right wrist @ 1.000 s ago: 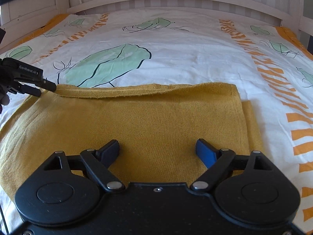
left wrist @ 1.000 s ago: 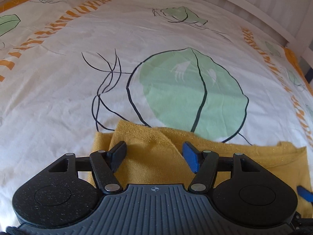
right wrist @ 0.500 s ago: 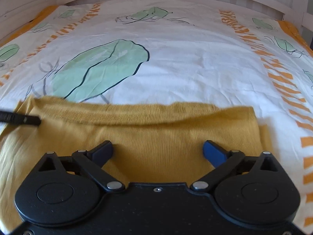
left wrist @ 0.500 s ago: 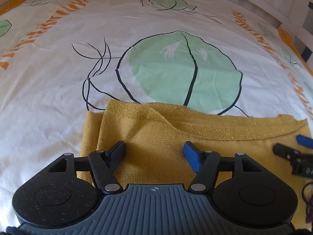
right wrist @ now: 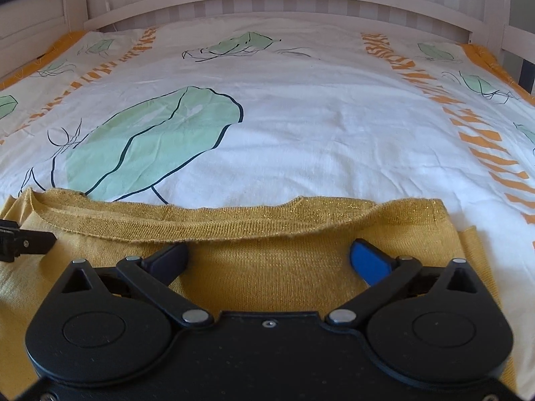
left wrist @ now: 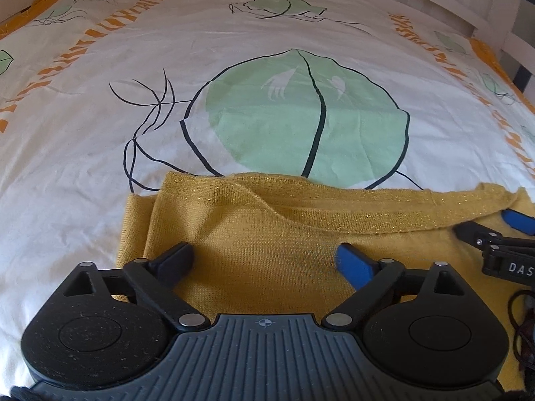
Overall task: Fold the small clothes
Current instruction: 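Press and straighten the folded sweater edges with both grippers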
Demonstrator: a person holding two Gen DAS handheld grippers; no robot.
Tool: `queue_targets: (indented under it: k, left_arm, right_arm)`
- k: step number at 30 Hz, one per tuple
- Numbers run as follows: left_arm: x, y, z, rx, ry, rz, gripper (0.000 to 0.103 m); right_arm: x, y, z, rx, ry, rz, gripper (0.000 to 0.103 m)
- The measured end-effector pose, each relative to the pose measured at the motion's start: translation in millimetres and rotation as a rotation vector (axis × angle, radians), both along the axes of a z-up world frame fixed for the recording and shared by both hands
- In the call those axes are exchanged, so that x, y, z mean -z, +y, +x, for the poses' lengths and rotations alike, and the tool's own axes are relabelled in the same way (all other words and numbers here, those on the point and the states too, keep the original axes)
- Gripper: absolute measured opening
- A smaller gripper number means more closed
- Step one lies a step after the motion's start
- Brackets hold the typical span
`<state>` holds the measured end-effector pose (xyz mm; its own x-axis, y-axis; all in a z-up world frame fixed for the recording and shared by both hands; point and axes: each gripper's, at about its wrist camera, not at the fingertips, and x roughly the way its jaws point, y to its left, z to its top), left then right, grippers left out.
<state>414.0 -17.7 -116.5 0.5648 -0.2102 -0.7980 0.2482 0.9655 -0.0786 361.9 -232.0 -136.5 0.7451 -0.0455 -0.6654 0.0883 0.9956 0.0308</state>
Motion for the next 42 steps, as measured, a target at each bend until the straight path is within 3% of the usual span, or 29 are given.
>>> queue_targets:
  k: [5,9,14,20,25,31,38,42]
  left_arm:
    - [0.5,-1.1,5.0,-0.012,0.025,-0.014,0.102]
    - [-1.1,-0.8,19.6,-0.06,0.074,-0.043,0.102]
    - [-3.0,-2.4,34.8,-0.076,0.131,-0.047,0.102]
    - [-4.9,2.1,47.1,-0.092,0.186,-0.082,0.102]
    - [-18.2,12.0,30.2,-0.087,0.166,-0.16,0.102]
    - [-40.0,19.6,-25.7,-0.056,0.048,-0.175,0.102]
    - [-48.7,11.5,-91.8,0.019,-0.006,-0.164,0.102]
    - [-44.8,-0.6,-107.5,0.048,-0.013,-0.143,0.102]
  right_arm:
    - [-0.3,-9.7,4.8,0.037,0.005,0.075,0.103]
    - [-0.5,-7.5,8.5,0.042,0.023,0.063,0.103]
    - [-10.8,-11.4,27.4,0.039,0.142,0.083,0.103]
    - [-21.9,-52.3,40.5,0.135,0.18,0.373,0.103]
    - [-30.6,-75.2,12.8,0.134,0.11,0.555,0.103]
    - [-42.6,-76.1,-45.8,0.045,0.057,0.464,0.103]
    - [-49.3,-75.1,-117.6,-0.02,-0.031,0.272,0.103]
    - [-40.9,-87.1,-137.7,-0.032,-0.009,0.286,0.103]
